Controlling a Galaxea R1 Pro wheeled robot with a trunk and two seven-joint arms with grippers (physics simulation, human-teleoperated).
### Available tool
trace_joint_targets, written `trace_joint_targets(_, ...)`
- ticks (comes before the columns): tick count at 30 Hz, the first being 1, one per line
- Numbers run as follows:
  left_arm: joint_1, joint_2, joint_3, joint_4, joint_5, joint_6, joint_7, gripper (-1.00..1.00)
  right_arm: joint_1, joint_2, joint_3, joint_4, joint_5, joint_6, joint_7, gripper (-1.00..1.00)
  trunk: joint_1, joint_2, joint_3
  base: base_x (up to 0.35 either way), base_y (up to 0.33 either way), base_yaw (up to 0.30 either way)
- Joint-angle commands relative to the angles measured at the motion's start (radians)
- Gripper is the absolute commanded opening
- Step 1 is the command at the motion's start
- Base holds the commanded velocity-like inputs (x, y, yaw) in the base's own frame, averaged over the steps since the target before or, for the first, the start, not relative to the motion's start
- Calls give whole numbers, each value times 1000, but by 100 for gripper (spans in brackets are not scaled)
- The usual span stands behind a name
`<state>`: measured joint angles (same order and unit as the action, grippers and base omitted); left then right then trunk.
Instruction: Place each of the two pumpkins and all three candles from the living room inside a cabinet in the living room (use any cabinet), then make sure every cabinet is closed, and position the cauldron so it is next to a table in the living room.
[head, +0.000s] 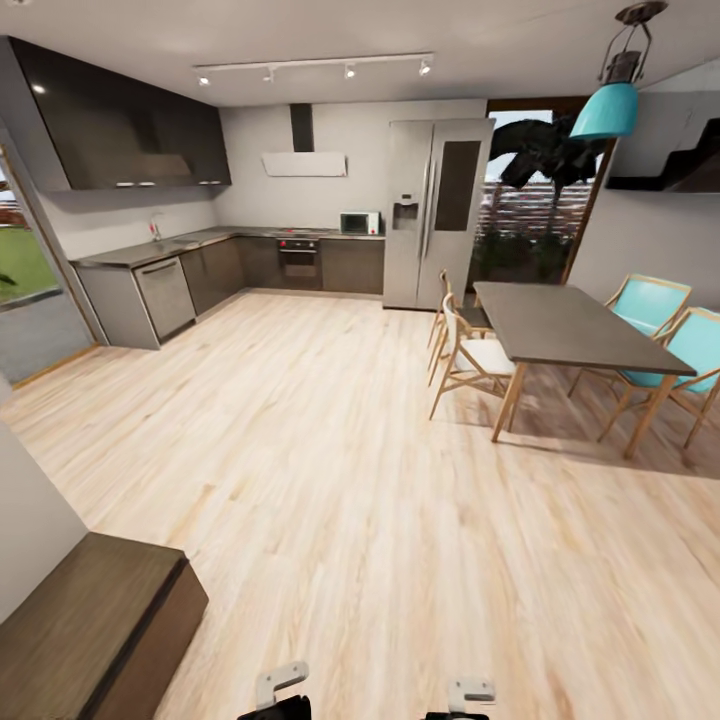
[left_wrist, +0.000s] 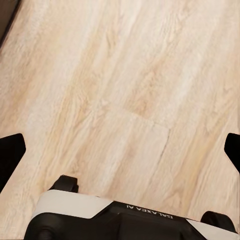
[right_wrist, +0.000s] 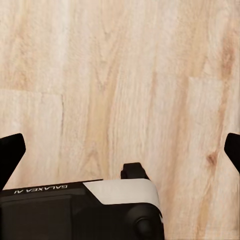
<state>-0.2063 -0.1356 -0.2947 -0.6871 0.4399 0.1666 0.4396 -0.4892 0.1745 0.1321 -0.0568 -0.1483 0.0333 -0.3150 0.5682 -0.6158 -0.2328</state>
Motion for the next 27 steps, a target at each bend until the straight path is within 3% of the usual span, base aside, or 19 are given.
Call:
trace_joint_targets(1,-1,1,-4,-2,6,4,8,100,0,0,9,-2,-10,4,-4,100,1,-1,-2,202,-277,270)
trace_joint_targets(15,-1,1,-4,-2,6,4,8,100,0,0,9,-3,-10,4,-5,100,1,-1,-2,122,-289,275)
trace_joint_targets(27,-1,1,-4,-2,6,5,8,100,0,0,9,-2,-10,4,-4,100,1,-1,-2,3,-46,276)
